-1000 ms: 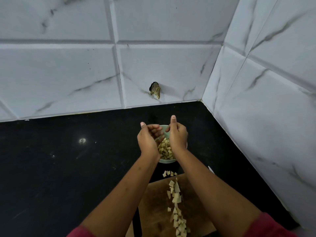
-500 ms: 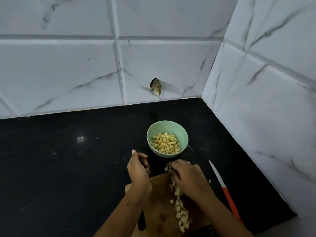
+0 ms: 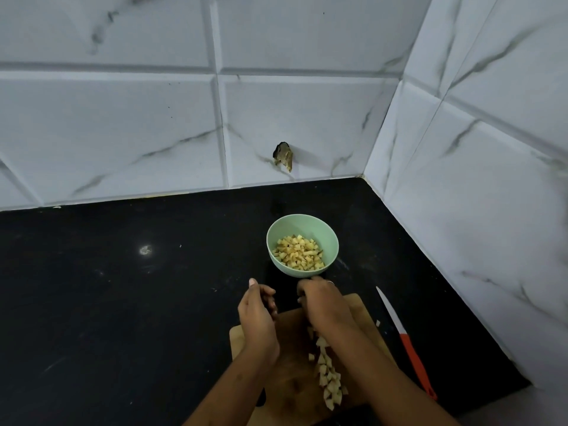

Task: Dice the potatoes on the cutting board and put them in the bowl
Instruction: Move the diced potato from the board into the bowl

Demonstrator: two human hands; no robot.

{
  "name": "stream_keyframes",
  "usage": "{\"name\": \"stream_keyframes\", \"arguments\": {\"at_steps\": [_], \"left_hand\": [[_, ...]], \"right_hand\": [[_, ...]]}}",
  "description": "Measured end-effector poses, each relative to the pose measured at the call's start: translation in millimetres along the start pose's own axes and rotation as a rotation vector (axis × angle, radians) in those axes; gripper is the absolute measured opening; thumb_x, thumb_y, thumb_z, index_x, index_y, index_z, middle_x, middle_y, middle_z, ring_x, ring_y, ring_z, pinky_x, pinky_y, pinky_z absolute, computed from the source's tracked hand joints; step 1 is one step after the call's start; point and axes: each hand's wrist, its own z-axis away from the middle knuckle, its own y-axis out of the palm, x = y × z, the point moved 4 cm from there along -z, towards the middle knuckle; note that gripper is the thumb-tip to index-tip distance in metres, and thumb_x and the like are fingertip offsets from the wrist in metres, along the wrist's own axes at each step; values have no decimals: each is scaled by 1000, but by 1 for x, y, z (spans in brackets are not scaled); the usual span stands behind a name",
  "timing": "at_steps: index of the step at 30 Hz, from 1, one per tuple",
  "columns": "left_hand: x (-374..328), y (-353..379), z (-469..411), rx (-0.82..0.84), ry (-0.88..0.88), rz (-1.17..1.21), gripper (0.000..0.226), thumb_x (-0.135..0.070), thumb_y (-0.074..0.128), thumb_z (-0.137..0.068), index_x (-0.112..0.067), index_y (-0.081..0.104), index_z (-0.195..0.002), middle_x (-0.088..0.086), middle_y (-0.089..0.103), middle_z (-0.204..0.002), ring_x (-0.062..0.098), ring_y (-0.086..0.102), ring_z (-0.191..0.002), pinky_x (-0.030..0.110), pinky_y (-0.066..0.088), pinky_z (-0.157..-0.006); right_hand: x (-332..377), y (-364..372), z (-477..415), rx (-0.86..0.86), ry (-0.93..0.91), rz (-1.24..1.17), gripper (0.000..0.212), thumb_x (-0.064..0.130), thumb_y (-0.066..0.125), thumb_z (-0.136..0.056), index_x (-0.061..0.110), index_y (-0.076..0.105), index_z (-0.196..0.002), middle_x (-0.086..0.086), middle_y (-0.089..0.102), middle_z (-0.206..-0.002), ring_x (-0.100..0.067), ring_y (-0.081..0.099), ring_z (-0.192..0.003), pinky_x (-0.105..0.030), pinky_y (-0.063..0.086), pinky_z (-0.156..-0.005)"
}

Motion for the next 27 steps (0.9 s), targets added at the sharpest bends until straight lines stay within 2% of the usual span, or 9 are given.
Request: {"name": "stream_keyframes", "arguments": {"at_steps": [3,8,14,18,22,25,27], "left_hand": [[3,-1,1,25,13,-32,43,-35,34,-103,-10,55,-74,2,42,-59,12,38,-55,26,31,-51],[10,-1,2,102,142,-151,44,-33,35,-102,-6,56,-74,4,42,-59,13,40,-56,27,34,-54],[16,0,-1,101,200,-224,42,-32,37,-102,-7,59,-77,3,48,-62,13,46,-58,27,38,-56],[18,3,1,89,251,-276,41,-31,37,-101,-7,59,-78,3,50,-63,12,48,-61,27,39,-59],[19,4,1,87,264,-309,40,-31,38,-101,-6,60,-79,3,51,-64,12,49,-61,25,40,-59],[19,6,0,148,311,-401,33,-29,41,-101,-10,60,-81,1,54,-67,11,51,-65,21,41,-59],[19,11,-5,238,365,-601,17,-23,48,-98,-16,60,-88,-3,59,-78,9,55,-74,13,39,-59]], "right_hand": [[0,-4,-1,43,34,14,18,20,58,-92,19,59,-110,-4,56,-119,-22,52,-109,-33,47,-85],[8,-4,-4,128,135,157,38,29,59,-91,17,52,-126,-9,48,-130,-28,46,-119,-37,44,-89],[2,-4,-9,170,237,101,41,25,63,-89,12,54,-126,-9,49,-129,-27,49,-117,-35,46,-83],[-7,-9,-9,200,205,62,30,23,62,-89,11,59,-117,-9,55,-120,-25,57,-107,-32,47,-75],[-16,-13,1,252,115,-2,8,15,58,-86,11,61,-92,-6,59,-96,-21,60,-89,-27,44,-59],[-25,-19,15,206,63,-81,8,12,60,-83,14,65,-90,-4,62,-96,-19,61,-86,-31,52,-72],[-31,-20,24,196,17,-149,5,15,64,-82,19,65,-86,1,61,-95,-15,60,-86,-36,55,-81]]}}
